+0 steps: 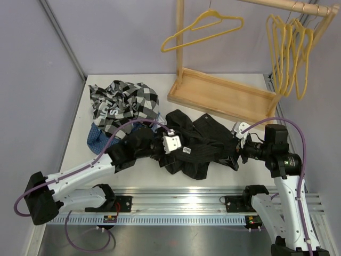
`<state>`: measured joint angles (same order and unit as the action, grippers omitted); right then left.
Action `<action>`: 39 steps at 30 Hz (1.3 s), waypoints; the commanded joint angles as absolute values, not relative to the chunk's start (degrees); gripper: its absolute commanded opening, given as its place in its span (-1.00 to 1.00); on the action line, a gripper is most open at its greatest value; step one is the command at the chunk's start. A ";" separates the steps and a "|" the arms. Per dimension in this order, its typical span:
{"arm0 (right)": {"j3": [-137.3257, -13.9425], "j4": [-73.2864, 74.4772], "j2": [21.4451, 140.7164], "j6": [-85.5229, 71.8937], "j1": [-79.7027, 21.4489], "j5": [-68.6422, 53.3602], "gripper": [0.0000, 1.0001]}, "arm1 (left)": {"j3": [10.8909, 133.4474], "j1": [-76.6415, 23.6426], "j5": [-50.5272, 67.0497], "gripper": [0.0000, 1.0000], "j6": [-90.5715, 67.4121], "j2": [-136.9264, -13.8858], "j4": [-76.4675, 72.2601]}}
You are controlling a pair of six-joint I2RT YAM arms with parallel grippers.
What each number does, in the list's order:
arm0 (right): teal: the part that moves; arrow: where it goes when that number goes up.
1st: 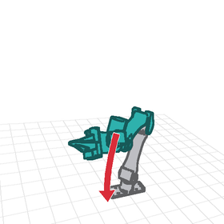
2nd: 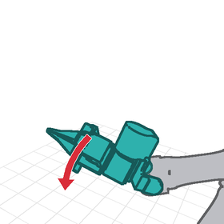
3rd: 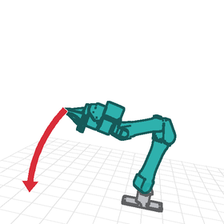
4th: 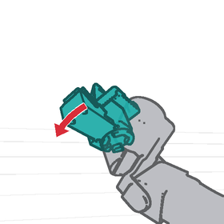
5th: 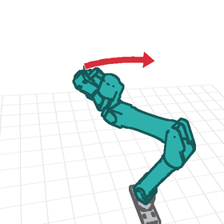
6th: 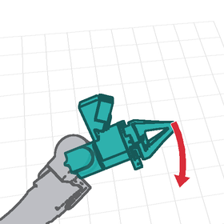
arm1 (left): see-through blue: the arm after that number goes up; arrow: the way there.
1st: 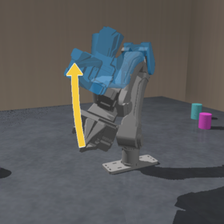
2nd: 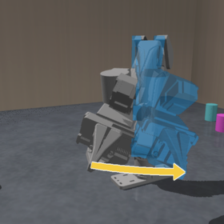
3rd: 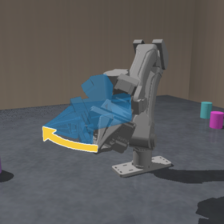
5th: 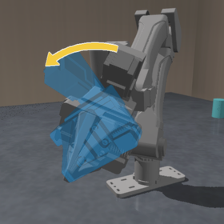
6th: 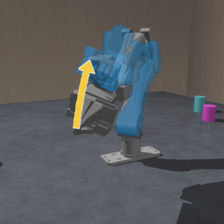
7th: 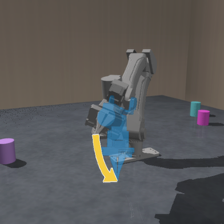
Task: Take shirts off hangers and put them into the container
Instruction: Place the shirt into the basket
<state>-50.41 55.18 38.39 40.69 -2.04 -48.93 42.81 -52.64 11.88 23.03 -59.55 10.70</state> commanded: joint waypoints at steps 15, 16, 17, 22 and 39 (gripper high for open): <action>-49.92 54.14 39.11 41.57 -1.32 -49.48 0.99 | 50.62 -57.74 -2.38 0.98 41.75 -85.25 -2.55; -49.92 54.14 39.02 41.57 -1.41 -49.48 0.99 | 51.15 -57.74 -1.24 0.98 41.57 -87.08 -2.29; -49.92 54.05 38.94 41.49 -1.41 -49.48 0.99 | 51.33 -57.66 -0.71 0.98 41.40 -87.88 -2.37; -49.92 54.32 38.94 41.84 -1.41 -49.66 0.99 | 51.77 -57.74 2.10 0.76 38.94 -93.33 -4.38; -50.19 54.40 36.92 42.19 -1.41 -49.57 0.99 | 41.66 -57.48 9.24 -1.00 24.54 -82.64 -17.33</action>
<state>-50.00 55.22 37.69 41.39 -1.74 -49.01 40.66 -57.58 8.38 29.58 -89.80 -12.93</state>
